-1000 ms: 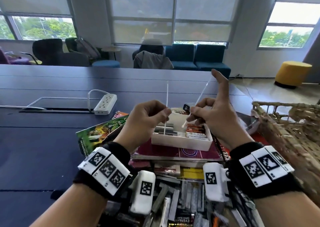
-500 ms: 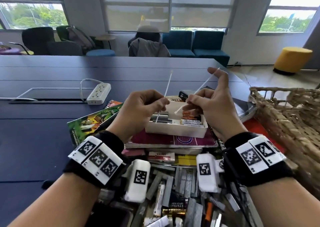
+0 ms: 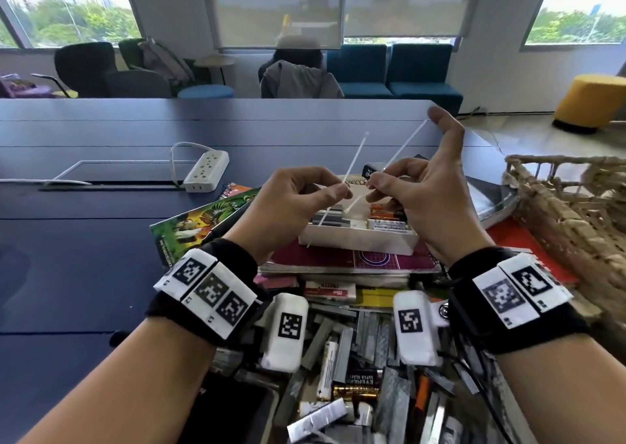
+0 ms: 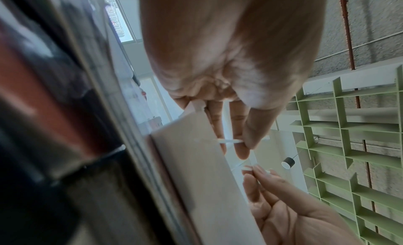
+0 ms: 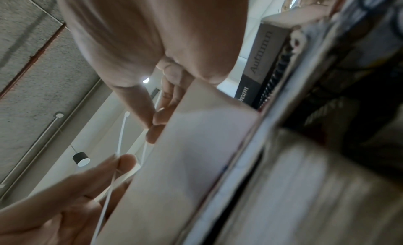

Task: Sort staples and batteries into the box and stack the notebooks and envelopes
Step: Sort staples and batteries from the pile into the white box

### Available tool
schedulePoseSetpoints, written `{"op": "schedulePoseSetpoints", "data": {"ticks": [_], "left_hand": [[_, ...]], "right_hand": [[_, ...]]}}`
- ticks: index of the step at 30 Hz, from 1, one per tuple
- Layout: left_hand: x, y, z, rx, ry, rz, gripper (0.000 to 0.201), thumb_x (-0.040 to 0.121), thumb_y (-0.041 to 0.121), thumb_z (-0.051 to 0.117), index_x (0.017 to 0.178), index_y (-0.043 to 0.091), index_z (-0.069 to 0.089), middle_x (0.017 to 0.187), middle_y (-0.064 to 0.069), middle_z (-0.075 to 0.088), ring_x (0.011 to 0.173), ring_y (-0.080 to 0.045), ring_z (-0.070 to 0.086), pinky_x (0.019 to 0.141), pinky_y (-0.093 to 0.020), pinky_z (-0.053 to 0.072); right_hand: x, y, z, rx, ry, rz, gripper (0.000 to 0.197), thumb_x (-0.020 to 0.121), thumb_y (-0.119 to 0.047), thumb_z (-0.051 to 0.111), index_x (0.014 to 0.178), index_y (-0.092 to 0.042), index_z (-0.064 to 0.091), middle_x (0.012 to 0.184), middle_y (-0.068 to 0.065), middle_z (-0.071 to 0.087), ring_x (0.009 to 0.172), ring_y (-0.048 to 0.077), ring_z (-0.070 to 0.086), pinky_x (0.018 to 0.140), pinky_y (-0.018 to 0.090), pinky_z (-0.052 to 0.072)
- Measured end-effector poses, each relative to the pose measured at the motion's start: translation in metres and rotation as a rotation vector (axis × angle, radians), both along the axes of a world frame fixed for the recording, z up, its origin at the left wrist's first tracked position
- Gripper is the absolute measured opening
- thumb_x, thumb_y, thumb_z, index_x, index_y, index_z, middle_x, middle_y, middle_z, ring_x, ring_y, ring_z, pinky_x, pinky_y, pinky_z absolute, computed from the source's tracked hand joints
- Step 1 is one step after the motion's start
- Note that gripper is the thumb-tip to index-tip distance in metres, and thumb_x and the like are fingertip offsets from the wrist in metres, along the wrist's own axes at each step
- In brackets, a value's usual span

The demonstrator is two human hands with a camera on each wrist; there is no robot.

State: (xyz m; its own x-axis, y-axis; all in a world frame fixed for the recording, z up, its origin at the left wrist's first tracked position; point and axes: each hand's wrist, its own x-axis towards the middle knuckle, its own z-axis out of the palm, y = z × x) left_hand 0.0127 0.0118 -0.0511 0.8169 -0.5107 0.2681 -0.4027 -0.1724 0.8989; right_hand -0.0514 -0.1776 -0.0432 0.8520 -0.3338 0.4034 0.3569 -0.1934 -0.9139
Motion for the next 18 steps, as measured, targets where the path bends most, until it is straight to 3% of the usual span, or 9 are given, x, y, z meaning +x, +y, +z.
{"op": "schedulePoseSetpoints", "data": {"ticks": [3,6,8,11,13,16,18], "left_hand": [[-0.001,0.001,0.001,-0.04,0.012,0.001,0.02,0.096,0.034,0.069,0.095,0.016,0.078,0.102,-0.018,0.075,0.094,-0.04,0.064,0.1,-0.052,0.049],[-0.001,0.003,0.004,-0.068,0.03,0.002,0.02,0.097,0.027,0.068,0.099,0.009,0.077,0.105,-0.01,0.077,0.097,-0.028,0.066,0.107,-0.052,0.047],[0.0,0.005,0.005,-0.108,0.045,-0.018,0.022,0.097,0.025,0.068,0.1,0.005,0.075,0.108,-0.015,0.075,0.096,-0.029,0.064,0.106,-0.052,0.046],[0.0,0.008,0.009,-0.162,0.067,-0.009,0.019,0.097,0.023,0.066,0.098,0.006,0.075,0.11,-0.018,0.074,0.091,-0.023,0.062,0.098,-0.047,0.05],[0.0,0.008,0.011,-0.189,0.078,0.0,0.016,0.095,0.027,0.067,0.094,0.014,0.076,0.111,-0.017,0.074,0.089,-0.024,0.06,0.086,-0.045,0.048],[0.001,0.008,0.012,-0.243,0.072,0.046,0.017,0.092,0.031,0.069,0.093,0.015,0.076,0.111,-0.016,0.074,0.088,-0.022,0.062,0.08,-0.035,0.044],[0.004,0.008,0.009,-0.248,0.058,0.09,0.016,0.094,0.031,0.07,0.093,0.017,0.077,0.108,-0.018,0.073,0.087,-0.026,0.06,0.08,-0.04,0.042]], "right_hand": [[0.001,-0.003,0.002,-0.043,0.016,-0.032,0.085,0.091,0.0,0.072,0.155,-0.026,0.023,0.083,0.011,0.068,0.068,0.017,0.071,0.066,0.027,0.056],[0.002,-0.004,0.002,-0.111,0.035,-0.06,0.082,0.095,-0.005,0.069,0.159,-0.026,0.024,0.087,0.008,0.066,0.074,0.013,0.063,0.074,0.026,0.057],[0.002,-0.004,0.004,-0.116,0.025,-0.069,0.074,0.095,-0.005,0.069,0.155,-0.024,0.031,0.086,0.004,0.066,0.074,0.012,0.062,0.075,0.023,0.055],[0.0,-0.004,0.01,-0.151,-0.001,-0.071,0.035,0.093,-0.004,0.071,0.123,-0.018,0.061,0.09,0.013,0.071,0.076,0.018,0.065,0.074,0.025,0.056],[0.0,-0.004,0.011,-0.219,-0.004,-0.09,0.015,0.092,-0.005,0.073,0.1,-0.018,0.074,0.089,0.01,0.075,0.076,0.017,0.068,0.073,0.022,0.057],[0.002,-0.009,0.009,-0.419,0.058,-0.157,0.014,0.09,-0.014,0.076,0.086,-0.026,0.079,0.078,-0.006,0.073,0.064,0.006,0.058,0.063,0.011,0.047],[0.003,-0.015,0.008,-0.583,0.127,-0.224,0.014,0.089,-0.019,0.077,0.083,-0.031,0.08,0.076,-0.016,0.067,0.069,-0.001,0.055,0.065,0.009,0.039]]}}
